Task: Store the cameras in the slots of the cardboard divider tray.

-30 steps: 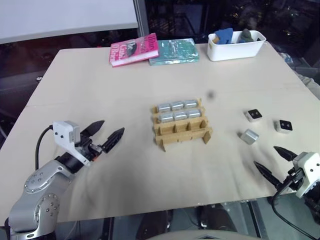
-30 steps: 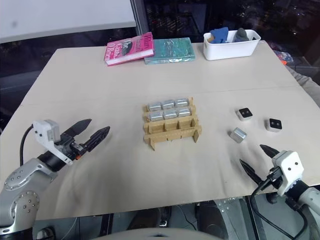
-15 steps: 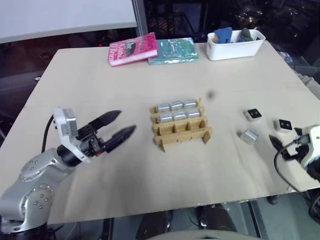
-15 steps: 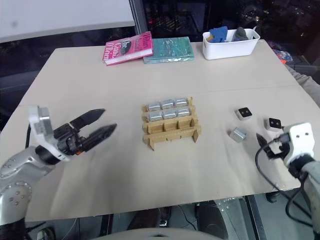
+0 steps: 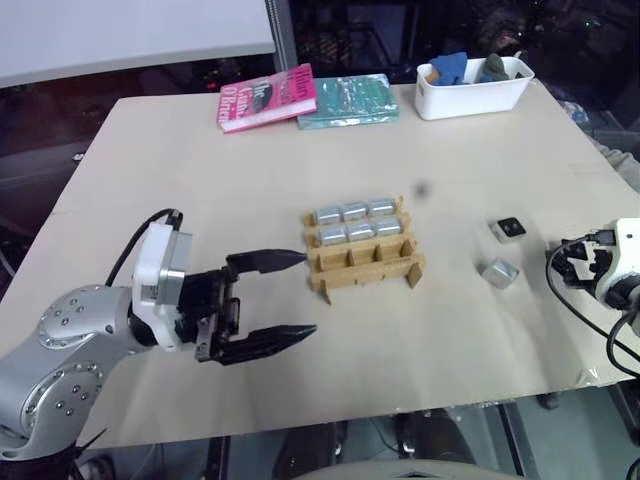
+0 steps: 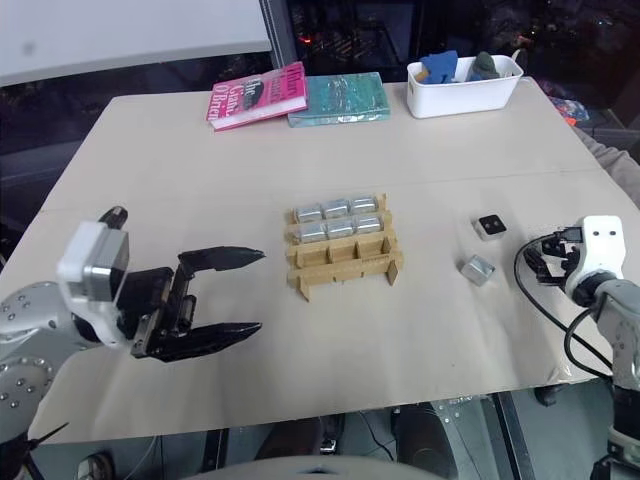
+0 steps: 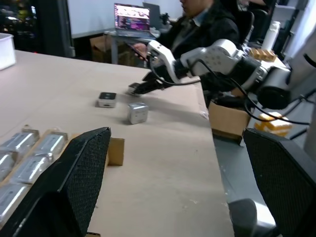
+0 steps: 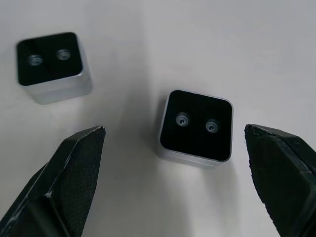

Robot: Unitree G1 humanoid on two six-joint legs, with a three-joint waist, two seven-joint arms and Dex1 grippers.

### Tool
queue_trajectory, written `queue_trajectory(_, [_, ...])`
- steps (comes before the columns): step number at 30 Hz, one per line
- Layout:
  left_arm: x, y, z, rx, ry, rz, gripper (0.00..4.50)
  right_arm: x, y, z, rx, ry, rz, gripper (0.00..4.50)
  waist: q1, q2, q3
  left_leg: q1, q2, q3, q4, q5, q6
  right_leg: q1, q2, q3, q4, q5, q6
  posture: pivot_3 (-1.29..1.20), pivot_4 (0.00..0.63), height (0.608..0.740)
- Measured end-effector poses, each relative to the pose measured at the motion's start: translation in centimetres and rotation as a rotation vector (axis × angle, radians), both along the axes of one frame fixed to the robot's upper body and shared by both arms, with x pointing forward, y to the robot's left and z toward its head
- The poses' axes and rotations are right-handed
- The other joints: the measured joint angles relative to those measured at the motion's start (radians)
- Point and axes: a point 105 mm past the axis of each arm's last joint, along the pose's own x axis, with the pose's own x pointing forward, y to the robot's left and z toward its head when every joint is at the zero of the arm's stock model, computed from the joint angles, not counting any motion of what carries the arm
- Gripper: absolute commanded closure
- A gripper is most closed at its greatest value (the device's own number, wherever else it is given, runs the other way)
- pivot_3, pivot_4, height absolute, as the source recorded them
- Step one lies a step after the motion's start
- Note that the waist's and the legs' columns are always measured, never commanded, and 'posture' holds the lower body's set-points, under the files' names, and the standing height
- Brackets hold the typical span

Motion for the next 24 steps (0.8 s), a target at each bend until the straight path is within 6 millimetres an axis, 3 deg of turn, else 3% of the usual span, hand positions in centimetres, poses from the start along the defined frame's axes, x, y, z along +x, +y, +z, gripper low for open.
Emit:
queue_trajectory(13, [0.4,0.2,0.2,-0.009,-0.045,0.047,0.07,0.9,-0.2,-1.2,0.023,0.038,-0.038,0.00,-0.001,0.000,0.000,0.000,0.000,0.000,0.000,0.000,0.000,0.000,0.000,0.000,0.000,0.000,0.000,0.00,0.150,0.740])
queue_trajectory(16, [0.5,0.2,0.2,-0.012,-0.051,0.055,0.00,0.9,-0.5,-1.7,0.033,0.054,-0.050,0.77,-0.001,0.000,0.000,0.000,0.000,0.000,0.000,0.000,0.000,0.000,0.000,0.000,0.000,0.000,0.000,0.00,0.150,0.740])
queue_trajectory(20, [0.7,0.3,0.3,-0.018,-0.053,0.073,0.00,1.1,-0.6,-1.8,0.034,0.053,-0.052,2.62,-0.001,0.000,0.000,0.000,0.000,0.000,0.000,0.000,0.000,0.000,0.000,0.000,0.000,0.000,0.000,0.00,0.150,0.740])
queue_trajectory(24, [1.1,0.3,0.5,-0.034,-0.063,0.104,0.00,1.2,-0.7,-1.8,0.019,0.049,-0.055,2.68,0.000,0.000,0.000,0.000,0.000,0.000,0.000,0.000,0.000,0.000,0.000,0.000,0.000,0.000,0.000,0.00,0.150,0.740])
